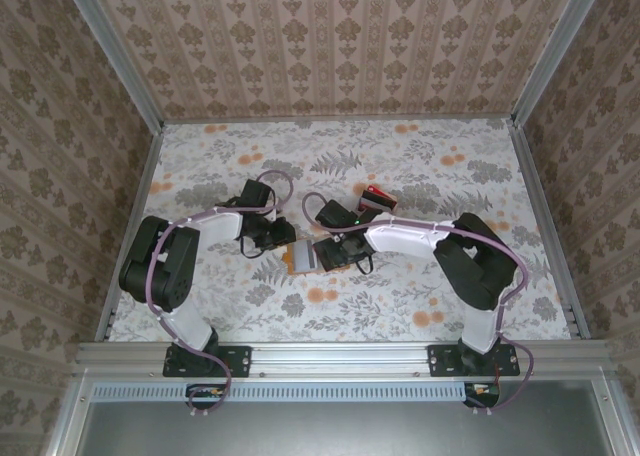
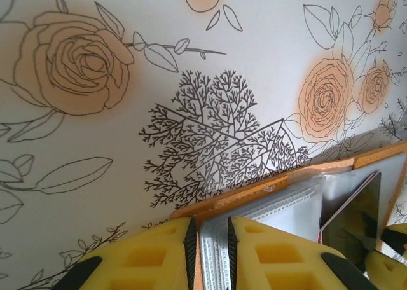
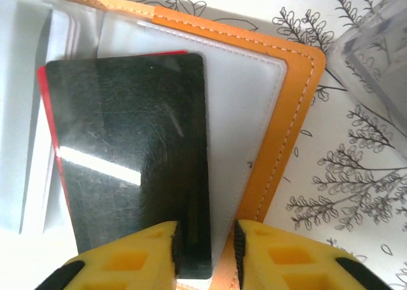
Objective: Put the credit cards into the card holder
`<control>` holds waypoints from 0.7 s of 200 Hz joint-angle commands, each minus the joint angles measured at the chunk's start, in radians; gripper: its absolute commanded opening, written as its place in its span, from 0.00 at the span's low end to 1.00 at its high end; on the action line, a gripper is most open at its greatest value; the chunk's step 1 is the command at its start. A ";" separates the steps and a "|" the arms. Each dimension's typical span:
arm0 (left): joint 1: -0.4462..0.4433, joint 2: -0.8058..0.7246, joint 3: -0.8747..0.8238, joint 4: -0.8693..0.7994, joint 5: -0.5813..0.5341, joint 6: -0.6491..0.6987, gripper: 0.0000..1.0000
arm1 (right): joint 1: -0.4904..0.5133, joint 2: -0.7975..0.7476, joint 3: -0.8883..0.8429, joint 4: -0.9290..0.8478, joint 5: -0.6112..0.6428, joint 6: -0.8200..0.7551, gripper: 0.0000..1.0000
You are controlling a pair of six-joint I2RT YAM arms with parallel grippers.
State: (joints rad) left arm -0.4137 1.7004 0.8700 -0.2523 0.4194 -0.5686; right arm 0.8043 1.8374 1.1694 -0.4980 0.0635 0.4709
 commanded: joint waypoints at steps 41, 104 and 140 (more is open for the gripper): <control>-0.023 0.056 -0.038 -0.086 -0.025 0.000 0.22 | -0.031 -0.061 -0.020 0.036 -0.093 0.028 0.57; -0.023 0.066 -0.063 -0.060 -0.019 -0.008 0.22 | -0.060 -0.065 -0.108 0.089 -0.122 0.073 0.67; -0.024 0.072 -0.064 -0.053 -0.013 -0.011 0.22 | -0.061 -0.022 -0.115 0.171 -0.209 0.099 0.69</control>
State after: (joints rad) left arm -0.4137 1.7004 0.8635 -0.2382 0.4232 -0.5694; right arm 0.7460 1.7866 1.0645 -0.4004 -0.0685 0.5354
